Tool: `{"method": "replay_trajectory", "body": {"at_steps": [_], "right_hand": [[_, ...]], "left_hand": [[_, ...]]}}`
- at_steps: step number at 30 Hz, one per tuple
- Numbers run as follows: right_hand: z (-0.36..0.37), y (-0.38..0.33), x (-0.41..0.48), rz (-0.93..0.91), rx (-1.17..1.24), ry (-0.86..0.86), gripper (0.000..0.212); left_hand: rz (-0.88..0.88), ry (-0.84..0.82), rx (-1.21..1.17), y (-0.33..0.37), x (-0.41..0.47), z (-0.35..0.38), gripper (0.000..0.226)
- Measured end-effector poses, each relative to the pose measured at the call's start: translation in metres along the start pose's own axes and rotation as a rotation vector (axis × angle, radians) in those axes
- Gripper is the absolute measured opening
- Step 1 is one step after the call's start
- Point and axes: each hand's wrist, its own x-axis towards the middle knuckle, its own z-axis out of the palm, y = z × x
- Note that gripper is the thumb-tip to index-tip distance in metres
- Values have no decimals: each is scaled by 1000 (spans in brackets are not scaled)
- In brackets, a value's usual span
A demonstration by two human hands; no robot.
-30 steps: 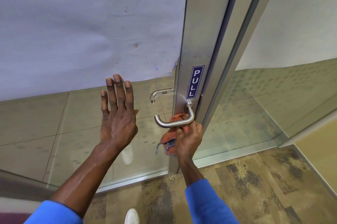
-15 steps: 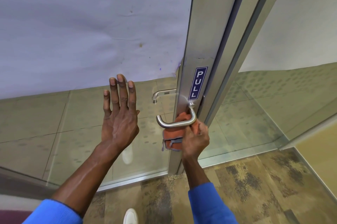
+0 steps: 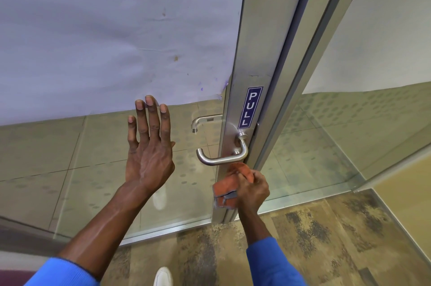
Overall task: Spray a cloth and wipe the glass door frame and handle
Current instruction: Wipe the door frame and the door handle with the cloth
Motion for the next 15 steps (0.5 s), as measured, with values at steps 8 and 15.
{"method": "replay_trajectory", "body": {"at_steps": [8,15], "right_hand": [[-15,-36,12,-249,157,56,16],[-3,-35,27,-441,10,59,19]], "left_hand": [[-12,3,5,4,0,-4,127],[-12,-16,-8,6,2,-8,127]]}}
